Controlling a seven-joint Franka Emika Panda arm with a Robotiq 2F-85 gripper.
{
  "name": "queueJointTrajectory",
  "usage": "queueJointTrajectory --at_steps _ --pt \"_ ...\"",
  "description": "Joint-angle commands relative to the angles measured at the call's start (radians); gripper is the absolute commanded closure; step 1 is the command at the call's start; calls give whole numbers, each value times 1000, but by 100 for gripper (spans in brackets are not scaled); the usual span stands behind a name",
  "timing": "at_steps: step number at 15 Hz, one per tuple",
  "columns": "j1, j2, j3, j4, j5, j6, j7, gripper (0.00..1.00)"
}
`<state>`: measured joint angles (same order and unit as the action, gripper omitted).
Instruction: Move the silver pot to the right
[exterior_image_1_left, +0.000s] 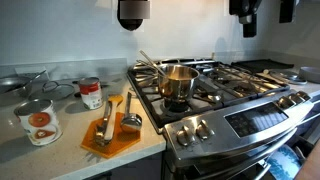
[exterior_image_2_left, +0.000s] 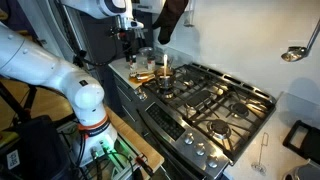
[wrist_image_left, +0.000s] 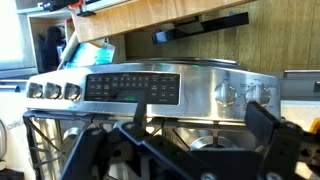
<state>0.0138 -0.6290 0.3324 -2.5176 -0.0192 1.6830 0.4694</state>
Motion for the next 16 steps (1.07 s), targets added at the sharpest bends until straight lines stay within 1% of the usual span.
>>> queueJointTrajectory --at_steps 1,7,9,10,11,16 --pt "24 5 -21 1 -11 -1 12 0" --pt "24 5 -21 1 -11 -1 12 0" --pt "-3 43 -51 14 2 14 16 0" --pt "-15 65 -85 15 11 36 -3 0" --pt "-27 82 -101 18 11 49 4 0" --pt "-72 214 -216 59 28 167 -19 0"
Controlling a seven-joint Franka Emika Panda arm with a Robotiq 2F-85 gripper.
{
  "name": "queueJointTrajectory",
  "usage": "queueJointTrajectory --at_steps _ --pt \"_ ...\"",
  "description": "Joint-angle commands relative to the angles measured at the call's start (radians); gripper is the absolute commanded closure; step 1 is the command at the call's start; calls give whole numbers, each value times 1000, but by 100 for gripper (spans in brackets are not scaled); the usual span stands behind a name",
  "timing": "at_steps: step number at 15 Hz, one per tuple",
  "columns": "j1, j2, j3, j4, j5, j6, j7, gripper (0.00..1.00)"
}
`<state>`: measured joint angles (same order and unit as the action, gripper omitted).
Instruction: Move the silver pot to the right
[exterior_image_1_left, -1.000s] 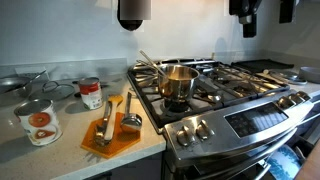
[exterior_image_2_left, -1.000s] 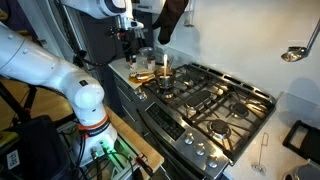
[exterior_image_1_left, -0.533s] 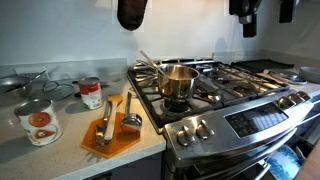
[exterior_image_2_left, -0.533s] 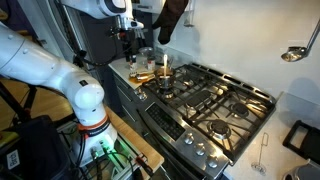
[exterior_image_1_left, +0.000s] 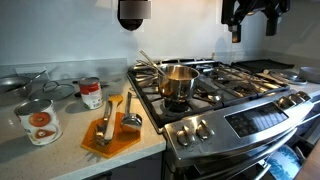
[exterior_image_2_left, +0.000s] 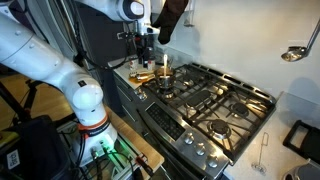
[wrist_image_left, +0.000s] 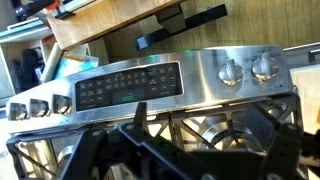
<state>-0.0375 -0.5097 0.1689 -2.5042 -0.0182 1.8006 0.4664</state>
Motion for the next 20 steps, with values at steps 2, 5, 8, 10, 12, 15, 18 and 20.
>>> queueJointTrajectory --at_steps 2,5,8,10,12,15,18,20 --pt "-28 151 -94 73 43 90 -44 0" --pt "-31 237 -138 119 60 158 -85 0" --pt "-36 325 -170 172 76 226 -111 0" --pt "-34 374 -180 198 65 266 -129 0" --pt "-29 414 -187 214 55 314 -166 0" --pt "-24 465 -188 221 44 391 -212 0" --pt "-22 455 -187 213 41 380 -192 0" --pt "-22 463 -187 221 41 381 -196 0"
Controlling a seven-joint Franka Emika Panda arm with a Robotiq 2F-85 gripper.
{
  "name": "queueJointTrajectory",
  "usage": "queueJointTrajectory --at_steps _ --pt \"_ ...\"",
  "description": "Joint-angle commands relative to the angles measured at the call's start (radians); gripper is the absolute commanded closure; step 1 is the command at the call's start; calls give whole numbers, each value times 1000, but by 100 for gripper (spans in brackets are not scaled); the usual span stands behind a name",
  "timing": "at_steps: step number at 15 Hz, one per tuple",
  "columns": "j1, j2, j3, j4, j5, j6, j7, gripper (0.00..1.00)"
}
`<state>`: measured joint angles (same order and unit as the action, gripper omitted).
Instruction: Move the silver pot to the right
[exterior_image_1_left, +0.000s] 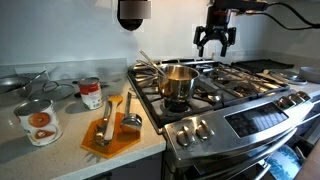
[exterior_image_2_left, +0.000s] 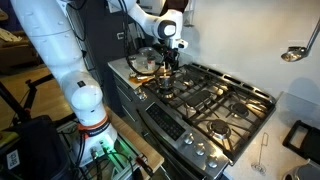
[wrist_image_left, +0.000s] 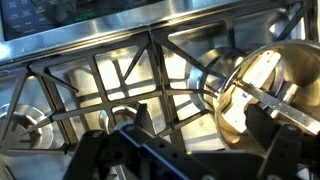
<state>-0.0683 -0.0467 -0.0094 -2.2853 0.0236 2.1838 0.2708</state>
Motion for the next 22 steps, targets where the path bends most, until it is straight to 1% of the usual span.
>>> queueJointTrajectory --at_steps 1,2,3,4,8,10,18,19,20,22 --pt "9 0 -9 3 0 -2 -1 0" --pt "9 0 -9 5 0 -2 -1 0" --pt "9 16 -11 20 25 -8 -22 0" --pt "9 30 -11 28 27 11 -23 0" --pt "10 78 -11 60 15 39 -13 0" --pt "14 102 -9 69 17 70 -30 0" --pt "25 214 -1 126 44 124 -188 0" --pt "26 228 2 134 51 127 -208 2" --pt "28 244 6 144 53 129 -223 25" --pt "28 268 13 159 63 132 -259 27"
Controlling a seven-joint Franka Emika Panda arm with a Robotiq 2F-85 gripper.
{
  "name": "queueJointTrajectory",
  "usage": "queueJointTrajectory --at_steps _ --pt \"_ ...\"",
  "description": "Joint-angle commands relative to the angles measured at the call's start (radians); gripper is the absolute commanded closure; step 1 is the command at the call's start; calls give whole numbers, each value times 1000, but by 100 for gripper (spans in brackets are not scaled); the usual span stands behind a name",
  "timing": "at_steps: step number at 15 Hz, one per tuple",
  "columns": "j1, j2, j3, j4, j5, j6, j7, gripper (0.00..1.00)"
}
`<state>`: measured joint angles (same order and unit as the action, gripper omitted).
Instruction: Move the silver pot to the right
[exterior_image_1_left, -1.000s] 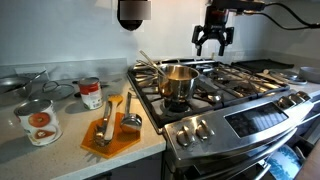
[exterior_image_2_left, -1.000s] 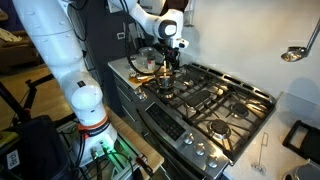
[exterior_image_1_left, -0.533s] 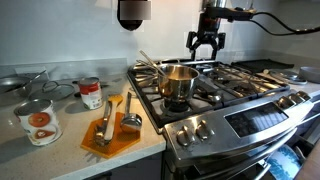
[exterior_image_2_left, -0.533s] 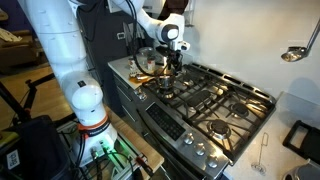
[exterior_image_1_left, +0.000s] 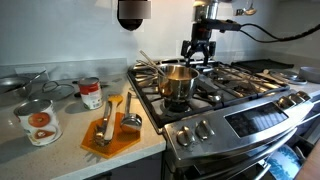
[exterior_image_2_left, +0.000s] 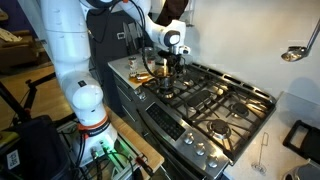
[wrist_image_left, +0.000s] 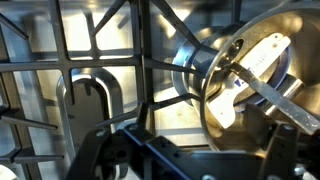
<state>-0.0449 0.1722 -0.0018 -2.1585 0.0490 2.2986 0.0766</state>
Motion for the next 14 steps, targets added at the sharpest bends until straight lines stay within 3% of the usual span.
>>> queueJointTrajectory --at_steps 1,9,14 --pt "5 60 7 40 38 23 -73 35" --pt "-4 97 14 73 57 15 -139 97" --pt "-16 82 17 65 92 5 -201 98"
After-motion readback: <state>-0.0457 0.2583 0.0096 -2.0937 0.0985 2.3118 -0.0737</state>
